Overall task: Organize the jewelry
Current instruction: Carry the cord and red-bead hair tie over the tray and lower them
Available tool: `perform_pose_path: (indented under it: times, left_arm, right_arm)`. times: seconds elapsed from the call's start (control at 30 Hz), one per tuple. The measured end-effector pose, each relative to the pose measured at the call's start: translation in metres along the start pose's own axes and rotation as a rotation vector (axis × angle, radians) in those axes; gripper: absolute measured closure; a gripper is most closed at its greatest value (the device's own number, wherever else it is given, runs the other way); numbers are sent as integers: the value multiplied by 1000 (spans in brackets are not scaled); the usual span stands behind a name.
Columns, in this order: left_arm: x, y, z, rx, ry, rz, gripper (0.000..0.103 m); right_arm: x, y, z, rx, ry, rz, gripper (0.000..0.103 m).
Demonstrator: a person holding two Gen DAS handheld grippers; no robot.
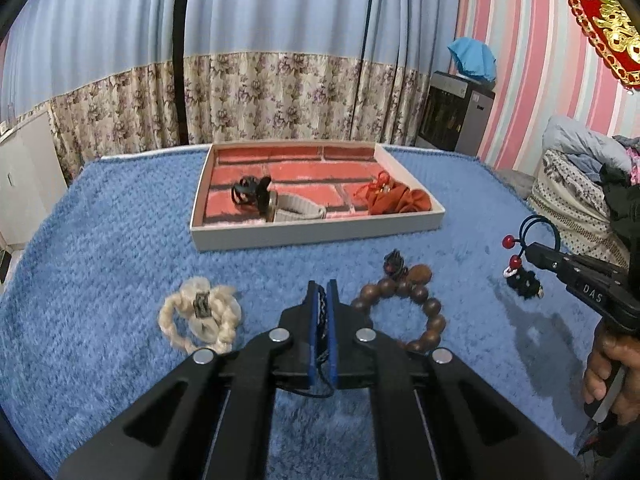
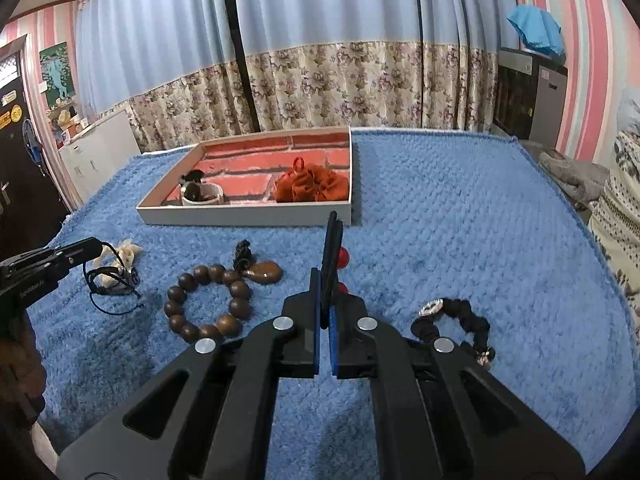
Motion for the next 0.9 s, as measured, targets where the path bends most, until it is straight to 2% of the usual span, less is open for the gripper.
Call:
perform_pose_path:
  times: [0.37,0.6,0.9]
  left_arm:
    - [4,-24,7,-51,-3,-22,99]
    - [15,-45,6,-90,-43,-28,100]
    - [35,-87,9,-164,-112,-26,100]
  right_arm:
    - [8,-15,3,-32,-13,16,99]
    - [11,-31,2,-58,-16,28,99]
    - [25,-68,-1,-115,-18,61,99]
Point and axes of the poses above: each gripper's, at about its wrist camera, not at the fingertips, and z roughly against the way its jaws point, x to its left, y to its underside, the point moved 1 cm from there along -z, roughly the way its jaws point, and after that the axes turned 10 degrees about -z, right-handed, at the moved point
